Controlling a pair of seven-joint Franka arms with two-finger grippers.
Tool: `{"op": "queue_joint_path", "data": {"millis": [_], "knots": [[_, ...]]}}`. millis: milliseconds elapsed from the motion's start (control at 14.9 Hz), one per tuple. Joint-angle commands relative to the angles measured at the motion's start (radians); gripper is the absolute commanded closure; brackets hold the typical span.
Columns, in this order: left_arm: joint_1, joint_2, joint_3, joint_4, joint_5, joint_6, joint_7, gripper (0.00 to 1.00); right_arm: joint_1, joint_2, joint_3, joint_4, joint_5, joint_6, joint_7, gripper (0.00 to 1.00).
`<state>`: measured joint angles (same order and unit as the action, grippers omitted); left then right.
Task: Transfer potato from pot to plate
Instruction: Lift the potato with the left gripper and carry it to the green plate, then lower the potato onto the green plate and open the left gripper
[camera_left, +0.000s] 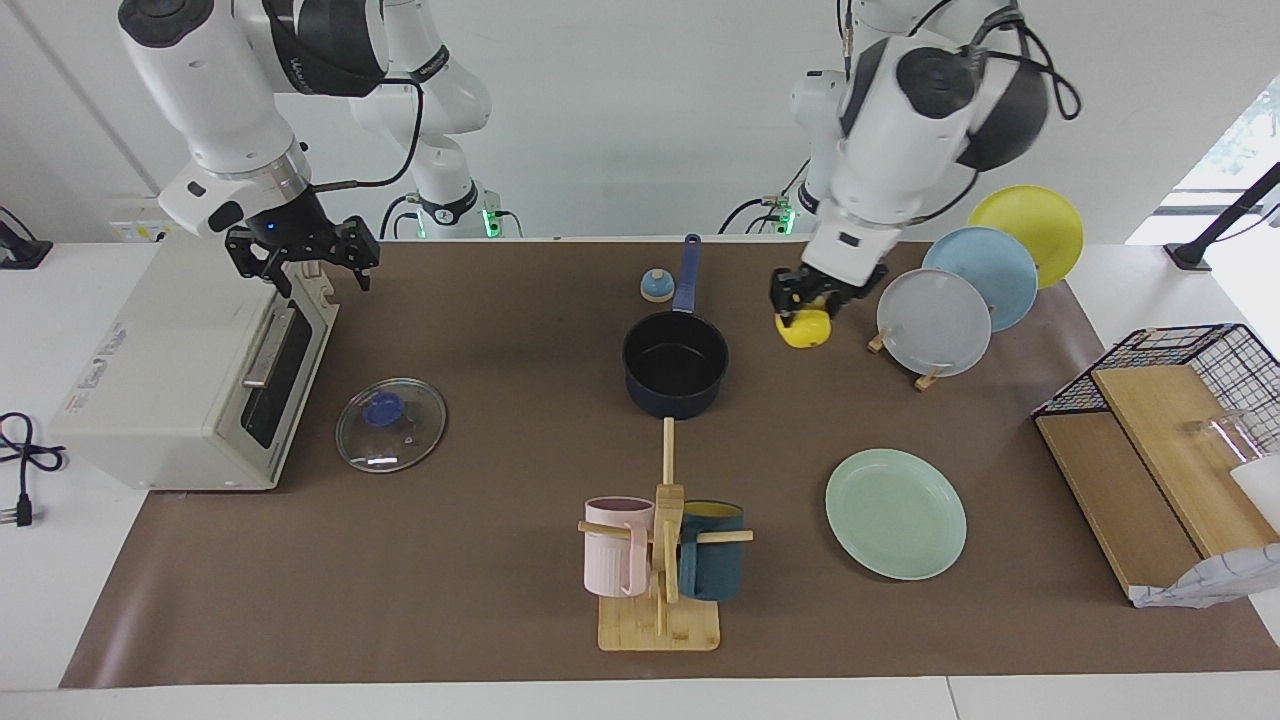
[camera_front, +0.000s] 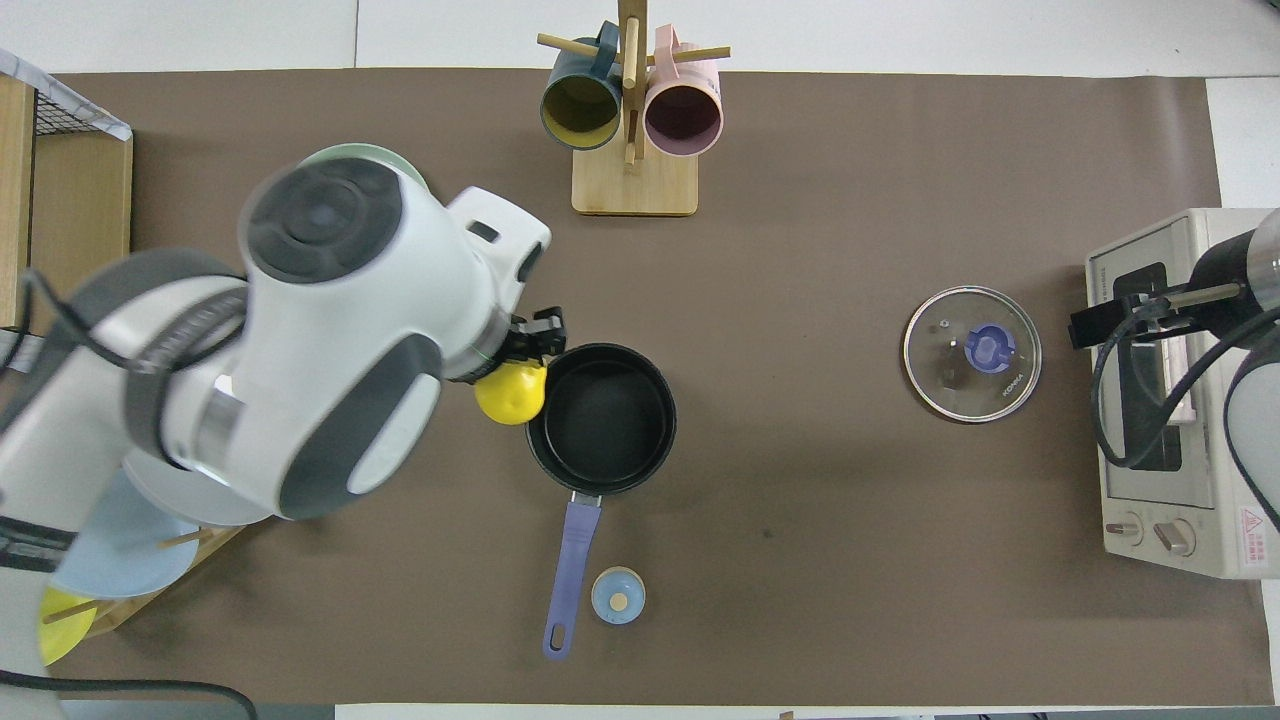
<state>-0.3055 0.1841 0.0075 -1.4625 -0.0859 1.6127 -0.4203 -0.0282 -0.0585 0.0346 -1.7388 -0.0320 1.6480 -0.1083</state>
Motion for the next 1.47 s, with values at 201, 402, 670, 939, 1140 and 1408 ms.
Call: {"op": "queue_joint_path", "data": {"millis": [201, 402, 670, 939, 1140, 1408], "knots": [[0.157, 0.244, -0.009, 0.126, 0.015, 0.143, 0.267, 1.0, -0.019, 0.025, 0.013, 0.022, -0.016, -0.022, 0.015, 0.0], [0.152, 0.345, -0.009, 0.116, 0.031, 0.26, 0.285, 1.0, -0.018, 0.025, 0.005, 0.025, -0.016, -0.031, 0.015, 0.0], [0.149, 0.359, -0.009, -0.019, 0.063, 0.409, 0.327, 1.0, -0.018, 0.025, 0.005, 0.027, -0.016, -0.025, 0.022, 0.0], [0.146, 0.351, -0.009, -0.101, 0.064, 0.493, 0.331, 1.0, -0.018, 0.022, 0.001, 0.027, -0.002, -0.051, 0.024, 0.0], [0.149, 0.35, -0.009, -0.094, 0.066, 0.481, 0.357, 0.01, -0.016, 0.016, -0.007, 0.019, -0.002, -0.051, 0.024, 0.0], [0.163, 0.263, -0.004, -0.064, 0.066, 0.423, 0.351, 0.0, 0.054, 0.016, -0.068, 0.019, -0.002, -0.056, 0.024, 0.0]]}}
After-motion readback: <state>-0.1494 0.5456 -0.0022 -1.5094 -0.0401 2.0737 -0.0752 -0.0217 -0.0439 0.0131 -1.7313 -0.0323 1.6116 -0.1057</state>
